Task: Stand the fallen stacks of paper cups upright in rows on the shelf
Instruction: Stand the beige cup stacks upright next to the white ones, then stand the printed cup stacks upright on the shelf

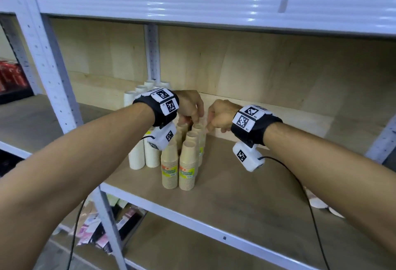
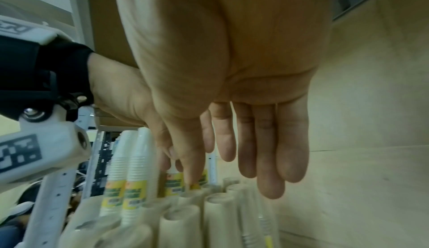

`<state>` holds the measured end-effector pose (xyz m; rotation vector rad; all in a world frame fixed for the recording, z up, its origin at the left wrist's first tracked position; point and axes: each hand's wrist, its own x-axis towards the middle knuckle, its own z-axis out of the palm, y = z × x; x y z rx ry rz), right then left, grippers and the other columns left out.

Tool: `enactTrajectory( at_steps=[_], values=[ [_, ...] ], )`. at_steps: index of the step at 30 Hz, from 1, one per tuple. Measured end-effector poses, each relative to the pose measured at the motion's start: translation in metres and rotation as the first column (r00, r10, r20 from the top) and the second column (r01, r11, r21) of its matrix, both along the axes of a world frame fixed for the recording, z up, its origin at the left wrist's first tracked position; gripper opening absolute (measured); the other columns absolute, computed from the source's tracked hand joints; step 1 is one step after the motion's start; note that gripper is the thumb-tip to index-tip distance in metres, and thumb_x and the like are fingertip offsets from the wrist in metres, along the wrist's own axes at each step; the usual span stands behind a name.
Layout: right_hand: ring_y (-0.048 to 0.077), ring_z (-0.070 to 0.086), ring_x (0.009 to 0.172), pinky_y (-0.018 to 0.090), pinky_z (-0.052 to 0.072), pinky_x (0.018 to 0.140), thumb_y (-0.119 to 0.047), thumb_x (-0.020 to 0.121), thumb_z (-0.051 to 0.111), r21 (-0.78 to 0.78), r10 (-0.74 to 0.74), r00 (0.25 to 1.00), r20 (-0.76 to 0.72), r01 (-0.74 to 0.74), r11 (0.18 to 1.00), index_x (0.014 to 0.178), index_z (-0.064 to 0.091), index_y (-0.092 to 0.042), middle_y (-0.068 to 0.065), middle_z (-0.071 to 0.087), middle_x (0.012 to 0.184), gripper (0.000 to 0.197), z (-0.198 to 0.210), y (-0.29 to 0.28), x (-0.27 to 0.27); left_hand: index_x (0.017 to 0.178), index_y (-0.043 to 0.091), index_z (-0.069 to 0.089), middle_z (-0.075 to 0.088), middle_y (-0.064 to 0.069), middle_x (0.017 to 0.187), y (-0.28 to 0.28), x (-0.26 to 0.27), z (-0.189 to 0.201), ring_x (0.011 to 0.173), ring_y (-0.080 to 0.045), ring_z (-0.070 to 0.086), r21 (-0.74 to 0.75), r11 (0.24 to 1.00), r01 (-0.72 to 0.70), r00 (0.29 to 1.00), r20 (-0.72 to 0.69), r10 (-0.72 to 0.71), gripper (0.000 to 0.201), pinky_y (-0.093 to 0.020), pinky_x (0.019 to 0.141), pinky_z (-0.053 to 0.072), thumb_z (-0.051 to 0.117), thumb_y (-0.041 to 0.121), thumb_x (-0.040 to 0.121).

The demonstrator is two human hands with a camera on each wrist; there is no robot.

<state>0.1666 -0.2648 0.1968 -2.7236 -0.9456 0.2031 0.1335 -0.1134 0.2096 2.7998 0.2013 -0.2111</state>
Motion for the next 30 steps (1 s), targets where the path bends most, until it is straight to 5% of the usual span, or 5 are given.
enactTrajectory(
  at_steps=[2,6,21,26,30],
  values=[
    [0.016,0.056,0.061,0.023,0.042,0.051,-0.026,0.077,0.079,-0.01,-0.057,0.998,0.011,0.057,0.998,0.101,0.068,-0.011,0.001,0.058,0.066,0.031,0.002,-0.016,0.01,0.096,0.023,0.071,0.075,-0.01,0.091,-0.014,0.017,-0.001,0.067,-0.02,0.071,-0.027,0.999,0.042,0.999,-0.004,-0.042,0.023,-0.034,0.074,0.061,0.076,0.013,0.076],
    [0.019,0.061,0.07,0.024,0.044,0.056,-0.03,0.076,0.081,-0.028,-0.162,0.987,0.018,0.163,0.986,0.099,0.068,-0.011,0.0,0.06,0.068,0.033,0.001,-0.057,0.031,0.096,0.026,0.069,0.071,-0.005,0.085,-0.049,0.046,-0.002,0.061,-0.014,0.065,-0.043,0.992,0.121,0.992,0.036,-0.119,0.022,-0.026,0.06,0.054,0.077,0.017,0.077],
    [0.024,0.067,0.096,0.028,0.051,0.074,-0.037,0.078,0.078,-0.125,-0.544,0.831,0.116,0.555,0.822,0.105,0.072,-0.007,0.006,0.07,0.107,0.041,-0.039,-0.222,0.079,0.126,0.023,0.059,0.05,0.007,0.112,-0.194,0.109,-0.064,0.101,-0.016,0.055,-0.047,0.907,0.419,0.906,0.092,-0.413,0.047,-0.026,0.079,0.042,0.073,0.041,0.084],
    [0.021,0.06,0.079,0.023,0.042,0.054,-0.041,0.077,0.076,-0.188,-0.61,0.786,0.103,0.618,0.764,0.097,0.069,-0.005,0.006,0.067,0.1,0.041,-0.062,-0.265,0.078,0.135,0.015,0.052,0.051,-0.004,0.134,-0.235,0.116,-0.091,0.12,-0.023,0.051,-0.077,0.908,0.412,0.908,0.117,-0.402,0.06,-0.026,0.084,0.04,0.07,0.044,0.086],
    [0.027,0.061,0.099,0.031,0.047,0.067,-0.036,0.083,0.074,-0.164,-0.65,0.759,0.045,0.647,0.744,0.122,0.063,-0.013,0.012,0.062,0.123,0.047,-0.085,-0.297,0.071,0.13,0.012,0.055,0.058,-0.004,0.128,-0.256,0.122,-0.119,0.112,-0.024,0.057,-0.154,0.911,0.383,0.923,0.107,-0.37,0.066,-0.032,0.09,0.049,0.072,0.051,0.08]
  ],
)
